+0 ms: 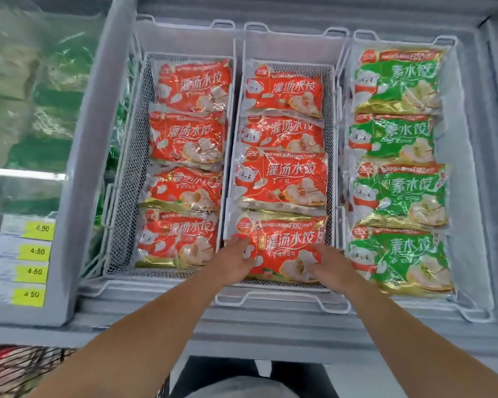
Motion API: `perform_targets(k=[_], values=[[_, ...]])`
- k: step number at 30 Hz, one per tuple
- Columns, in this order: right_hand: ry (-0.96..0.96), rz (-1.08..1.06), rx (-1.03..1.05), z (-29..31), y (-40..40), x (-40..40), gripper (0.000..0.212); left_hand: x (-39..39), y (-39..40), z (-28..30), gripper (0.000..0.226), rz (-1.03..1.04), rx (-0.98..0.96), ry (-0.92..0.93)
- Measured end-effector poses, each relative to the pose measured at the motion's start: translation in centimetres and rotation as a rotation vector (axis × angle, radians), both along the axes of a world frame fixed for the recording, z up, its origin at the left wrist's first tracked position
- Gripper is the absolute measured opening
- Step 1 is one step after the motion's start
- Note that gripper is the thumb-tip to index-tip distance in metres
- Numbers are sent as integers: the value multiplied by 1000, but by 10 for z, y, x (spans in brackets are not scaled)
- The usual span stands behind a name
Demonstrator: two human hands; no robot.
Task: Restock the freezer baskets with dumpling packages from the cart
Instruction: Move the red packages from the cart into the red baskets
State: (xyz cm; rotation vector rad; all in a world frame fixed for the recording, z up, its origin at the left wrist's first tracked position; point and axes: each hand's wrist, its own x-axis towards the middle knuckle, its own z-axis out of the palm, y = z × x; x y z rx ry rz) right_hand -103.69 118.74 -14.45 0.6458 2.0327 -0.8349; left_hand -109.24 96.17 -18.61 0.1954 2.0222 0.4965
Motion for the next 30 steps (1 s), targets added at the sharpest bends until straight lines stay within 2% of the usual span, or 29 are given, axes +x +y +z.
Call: perform_targets(k=[4, 8, 11, 16, 22, 26, 30], values=[[-60, 42, -5, -7, -3, -1, 67, -2, 1, -8, 67, 46, 39, -78], [-17, 96, 29, -7, -2, -1, 64, -2, 0, -7, 66, 133, 70, -91], [27, 166, 68, -4, -1, -3, 54, 4, -1, 1, 63, 276, 98, -70], [145, 305, 59, 9, -16, -15, 53, 17, -12, 33, 42, 582, 134, 146], [383, 540, -55, 42, -68, -22, 45, 67, -55, 91, 31, 924, 129, 419], [514, 683, -140, 63, -117, -10, 39, 122, -96, 122, 24, 1143, 31, 593], [592, 820, -254, 79, -172, 13, 34, 186, -133, 136, 22, 1323, -61, 641]])
